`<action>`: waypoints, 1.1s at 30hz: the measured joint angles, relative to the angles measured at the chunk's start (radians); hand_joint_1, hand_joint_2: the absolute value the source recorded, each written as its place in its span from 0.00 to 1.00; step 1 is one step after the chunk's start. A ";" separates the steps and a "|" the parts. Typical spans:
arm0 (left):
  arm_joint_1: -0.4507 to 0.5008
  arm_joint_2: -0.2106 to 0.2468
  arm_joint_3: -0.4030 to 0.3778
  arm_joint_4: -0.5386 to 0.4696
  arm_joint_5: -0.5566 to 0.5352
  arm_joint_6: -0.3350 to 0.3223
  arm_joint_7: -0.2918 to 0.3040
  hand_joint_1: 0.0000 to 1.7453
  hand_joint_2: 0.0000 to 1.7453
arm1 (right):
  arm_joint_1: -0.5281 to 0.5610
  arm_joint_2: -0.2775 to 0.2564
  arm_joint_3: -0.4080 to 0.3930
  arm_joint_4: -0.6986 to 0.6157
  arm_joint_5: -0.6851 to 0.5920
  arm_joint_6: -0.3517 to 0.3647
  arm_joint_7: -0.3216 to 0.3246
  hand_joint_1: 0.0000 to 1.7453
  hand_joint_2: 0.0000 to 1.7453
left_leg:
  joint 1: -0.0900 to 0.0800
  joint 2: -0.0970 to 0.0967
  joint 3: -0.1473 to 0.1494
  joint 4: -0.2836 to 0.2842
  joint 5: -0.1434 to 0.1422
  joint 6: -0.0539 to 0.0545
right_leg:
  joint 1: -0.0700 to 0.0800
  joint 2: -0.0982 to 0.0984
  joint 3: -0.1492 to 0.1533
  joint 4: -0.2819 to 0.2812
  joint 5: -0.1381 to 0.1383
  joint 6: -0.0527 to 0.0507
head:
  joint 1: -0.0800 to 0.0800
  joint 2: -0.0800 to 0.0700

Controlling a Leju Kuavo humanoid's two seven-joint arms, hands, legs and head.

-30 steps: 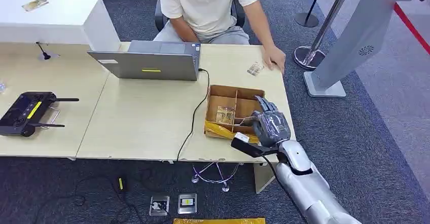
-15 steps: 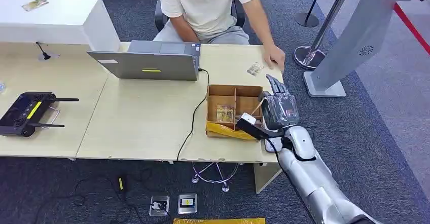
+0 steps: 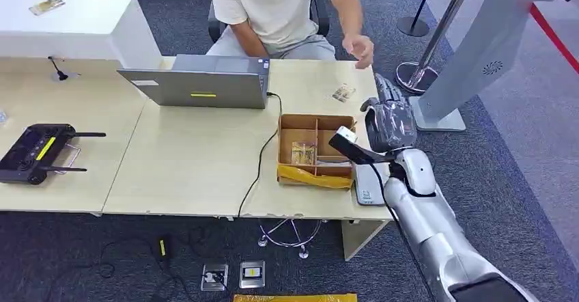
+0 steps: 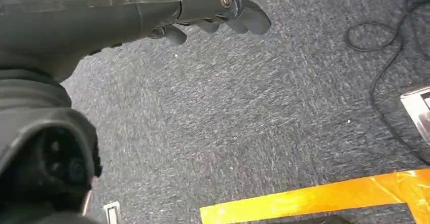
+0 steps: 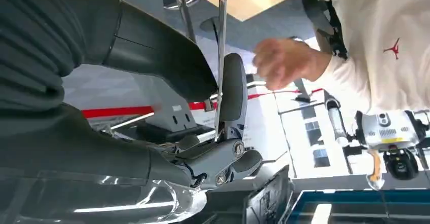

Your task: Pass the card to the sensor for recognition and then transmit it.

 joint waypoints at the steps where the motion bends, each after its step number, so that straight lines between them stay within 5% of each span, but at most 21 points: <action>1: -0.002 0.000 0.000 0.000 -0.001 0.000 0.001 0.00 0.00 | -0.008 0.000 -0.003 0.002 0.000 0.000 -0.002 1.00 1.00 | 0.000 0.000 0.000 0.000 0.000 0.000 | 0.000 0.000 0.000 0.000 0.000 0.000 | 0.000 0.000; 12: -0.022 -0.001 -0.009 0.000 -0.017 -0.013 0.005 0.00 0.00 | -0.149 0.002 -0.016 0.069 0.019 -0.040 -0.049 1.00 1.00 | 0.000 0.000 0.000 0.000 0.000 0.000 | 0.000 0.000 0.000 0.000 0.000 0.000 | 0.001 0.000; 24: -0.057 0.003 -0.041 0.000 -0.058 -0.040 0.036 0.00 0.00 | -0.461 0.024 -0.009 0.263 0.127 -0.022 -0.035 1.00 1.00 | 0.000 0.000 -0.001 0.000 0.001 0.000 | 0.000 -0.001 0.000 0.000 0.001 0.000 | 0.000 0.000; 33: -0.062 0.003 -0.051 0.000 -0.057 -0.042 0.036 0.00 0.00 | -0.505 0.064 -0.003 0.367 0.154 0.009 -0.015 1.00 1.00 | 0.000 -0.001 -0.001 0.000 0.001 0.000 | 0.000 -0.001 0.000 0.000 0.000 0.000 | 0.000 0.000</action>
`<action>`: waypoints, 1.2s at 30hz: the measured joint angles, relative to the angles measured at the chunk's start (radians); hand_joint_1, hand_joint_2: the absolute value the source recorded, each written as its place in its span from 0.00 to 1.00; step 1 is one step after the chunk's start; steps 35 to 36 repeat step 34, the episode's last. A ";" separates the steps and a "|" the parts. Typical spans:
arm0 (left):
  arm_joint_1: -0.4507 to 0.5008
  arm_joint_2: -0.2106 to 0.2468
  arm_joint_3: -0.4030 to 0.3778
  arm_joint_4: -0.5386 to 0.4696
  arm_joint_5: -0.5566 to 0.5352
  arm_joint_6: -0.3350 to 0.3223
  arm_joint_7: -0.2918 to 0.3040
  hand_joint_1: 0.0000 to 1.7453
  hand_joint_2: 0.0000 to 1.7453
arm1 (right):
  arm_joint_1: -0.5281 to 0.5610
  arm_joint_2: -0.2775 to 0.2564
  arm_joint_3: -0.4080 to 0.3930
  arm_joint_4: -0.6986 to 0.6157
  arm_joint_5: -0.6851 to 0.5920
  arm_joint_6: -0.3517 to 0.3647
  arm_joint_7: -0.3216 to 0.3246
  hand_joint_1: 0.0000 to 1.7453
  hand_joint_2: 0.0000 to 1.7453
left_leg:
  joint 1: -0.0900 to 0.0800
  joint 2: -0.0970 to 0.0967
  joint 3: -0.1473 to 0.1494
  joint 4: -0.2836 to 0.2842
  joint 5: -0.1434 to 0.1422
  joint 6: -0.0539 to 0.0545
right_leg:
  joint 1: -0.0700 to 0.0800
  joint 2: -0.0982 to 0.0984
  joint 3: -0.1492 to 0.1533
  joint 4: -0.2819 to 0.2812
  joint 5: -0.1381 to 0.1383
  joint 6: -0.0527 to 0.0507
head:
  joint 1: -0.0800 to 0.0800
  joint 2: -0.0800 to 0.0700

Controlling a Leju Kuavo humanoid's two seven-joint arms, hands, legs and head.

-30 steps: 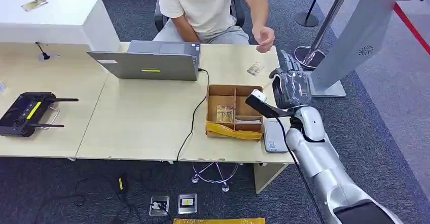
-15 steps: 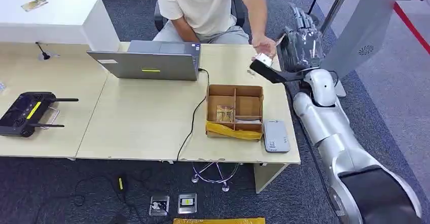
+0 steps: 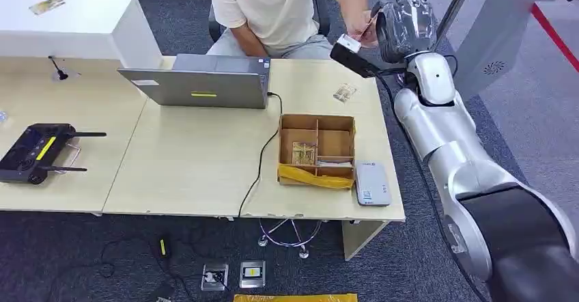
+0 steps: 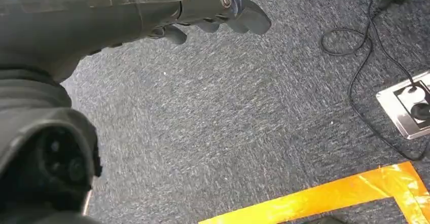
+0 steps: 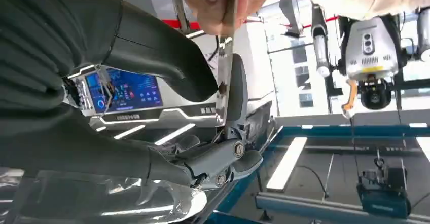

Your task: Pass the card to the sensor for recognition and then transmit it.

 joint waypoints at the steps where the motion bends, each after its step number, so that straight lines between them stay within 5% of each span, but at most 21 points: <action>1: 0.000 0.000 0.000 0.000 0.000 0.000 0.000 0.00 0.00 | -0.002 0.006 0.002 0.014 0.002 0.005 0.001 1.00 1.00 | 0.000 0.000 0.000 0.000 0.000 0.000 | 0.000 0.000 0.000 0.000 0.000 0.000 | 0.000 0.000; 2: 0.000 0.001 0.000 0.000 0.000 -0.002 0.000 0.00 0.00 | -0.002 0.011 0.007 0.026 0.004 0.007 0.004 1.00 1.00 | 0.000 0.000 0.000 0.000 0.000 0.000 | 0.000 0.000 0.000 0.000 0.000 0.000 | 0.000 0.000; 3: 0.000 0.002 0.000 0.000 0.001 -0.003 0.000 0.00 0.00 | -0.002 0.014 0.011 0.036 0.005 0.008 0.007 0.82 1.00 | 0.000 0.000 0.000 0.000 0.000 0.000 | 0.000 0.000 0.000 0.000 0.000 0.000 | 0.000 0.000; 4: 0.000 0.002 0.000 0.000 0.001 -0.004 0.000 0.00 0.00 | -0.002 0.019 0.013 0.045 0.005 0.010 0.008 0.82 1.00 | 0.000 0.000 0.000 0.000 0.000 0.000 | 0.000 0.000 0.000 0.000 0.000 0.000 | 0.000 0.000; 6: 0.000 0.003 0.000 0.000 0.001 -0.005 0.000 0.00 0.00 | -0.002 0.024 0.014 0.059 0.006 0.012 0.010 0.00 1.00 | 0.000 0.000 0.000 0.000 0.000 0.000 | 0.000 0.000 0.000 0.000 0.000 0.000 | 0.000 0.000; 24: 0.003 0.014 0.000 0.000 0.010 -0.013 0.000 0.00 0.00 | 0.011 0.042 0.029 0.129 0.003 0.012 0.023 0.00 1.00 | 0.000 0.000 0.000 0.000 0.000 0.000 | 0.000 0.000 0.000 0.000 0.000 0.000 | 0.000 0.000; 32: 0.016 0.014 0.000 0.000 0.026 0.006 -0.002 0.00 0.00 | 0.017 0.025 0.028 0.135 -0.082 -0.192 -0.059 0.00 1.00 | 0.000 0.001 0.000 0.000 0.000 0.000 | 0.000 0.001 -0.001 0.000 0.000 0.000 | 0.000 0.000; 36: 0.024 0.014 0.000 0.000 0.034 0.015 -0.007 0.00 0.00 | 0.019 0.007 0.024 0.131 -0.118 -0.207 -0.092 0.00 1.00 | 0.000 0.001 0.000 0.000 0.000 0.000 | 0.000 0.000 -0.001 0.000 0.000 0.000 | 0.000 0.000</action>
